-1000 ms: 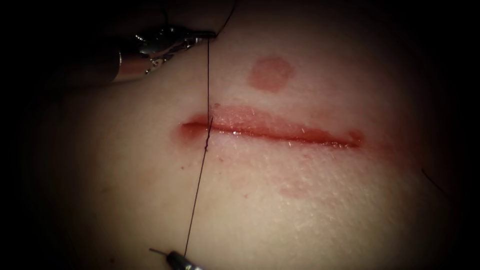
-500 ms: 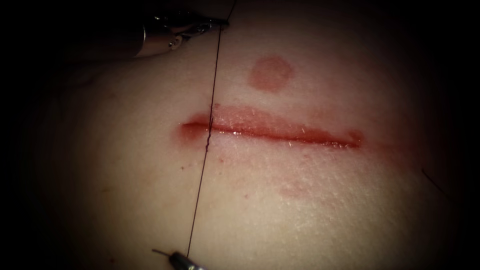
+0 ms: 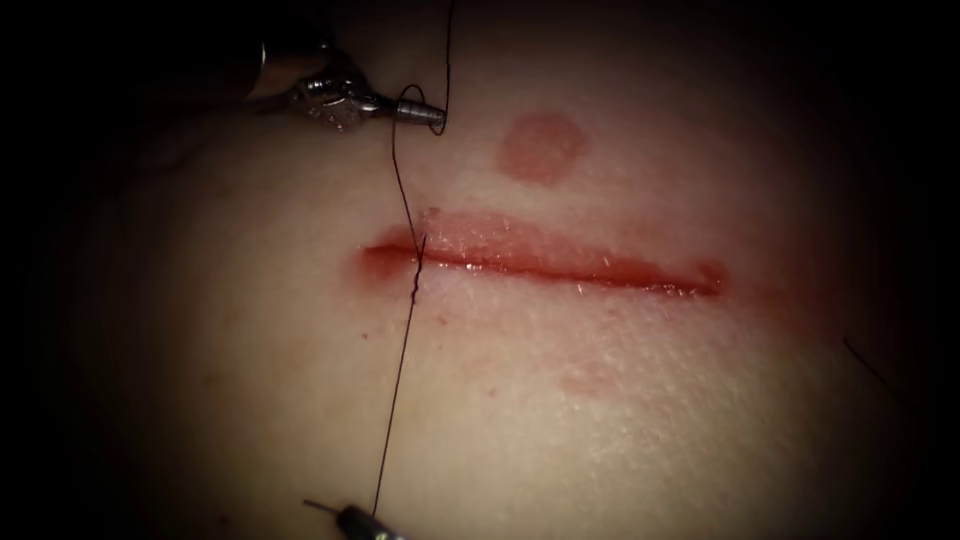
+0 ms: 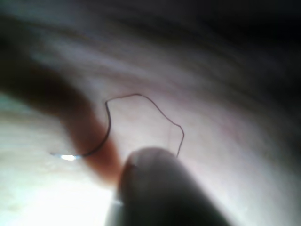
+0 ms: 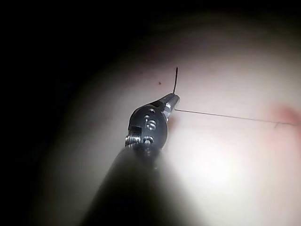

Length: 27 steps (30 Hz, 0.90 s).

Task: Wound Closure
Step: Pull the right gripper down and the left gripper up to tension the knot.

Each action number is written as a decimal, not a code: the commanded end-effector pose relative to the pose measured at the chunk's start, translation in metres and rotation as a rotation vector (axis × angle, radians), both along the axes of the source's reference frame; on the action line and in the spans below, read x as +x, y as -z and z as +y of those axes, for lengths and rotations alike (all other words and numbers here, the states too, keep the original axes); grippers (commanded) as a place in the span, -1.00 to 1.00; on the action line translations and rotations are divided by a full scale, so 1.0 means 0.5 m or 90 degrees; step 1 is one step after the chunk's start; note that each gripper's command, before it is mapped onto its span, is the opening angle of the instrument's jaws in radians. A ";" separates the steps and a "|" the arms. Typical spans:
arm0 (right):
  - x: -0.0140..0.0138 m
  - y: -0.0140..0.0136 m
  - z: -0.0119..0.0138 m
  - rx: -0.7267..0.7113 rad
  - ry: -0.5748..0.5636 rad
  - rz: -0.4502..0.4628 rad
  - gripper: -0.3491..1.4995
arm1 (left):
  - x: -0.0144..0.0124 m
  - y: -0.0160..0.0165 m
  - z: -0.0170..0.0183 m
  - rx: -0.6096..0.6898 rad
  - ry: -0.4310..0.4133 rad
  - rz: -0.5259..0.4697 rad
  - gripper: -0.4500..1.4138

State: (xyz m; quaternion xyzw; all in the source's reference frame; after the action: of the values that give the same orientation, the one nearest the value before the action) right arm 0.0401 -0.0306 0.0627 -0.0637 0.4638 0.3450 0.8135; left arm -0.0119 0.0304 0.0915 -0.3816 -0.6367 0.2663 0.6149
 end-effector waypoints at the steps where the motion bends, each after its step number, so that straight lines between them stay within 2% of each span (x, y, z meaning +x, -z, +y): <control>1: 0.0008 -0.0009 -0.0018 0.002 0.001 0.000 -1.00 | -0.0010 -0.0014 0.0011 0.053 0.003 -0.004 -0.89; 12: 0.0008 -0.0011 -0.0019 0.002 0.001 0.000 -1.00 | -0.0037 -0.0006 -0.0008 0.150 0.003 -0.022 -0.89; 15: 0.0010 -0.0010 -0.0019 0.002 0.001 0.000 -1.00 | -0.0041 -0.0011 0.0012 0.163 0.004 -0.024 -0.89; 22: 0.0010 -0.0011 -0.0021 0.001 0.001 0.000 -1.00 | -0.0034 -0.0046 0.0087 0.178 0.069 -0.026 -0.89; 27: 0.0008 -0.0011 -0.0021 0.001 0.001 0.000 -1.00 | -0.0017 -0.0080 0.0144 0.141 0.110 -0.007 -0.89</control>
State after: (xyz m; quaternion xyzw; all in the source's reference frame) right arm 0.0401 -0.0308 0.0629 -0.0644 0.4641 0.3445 0.8135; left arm -0.0122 0.0375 0.0952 -0.3678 -0.6276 0.1399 0.6718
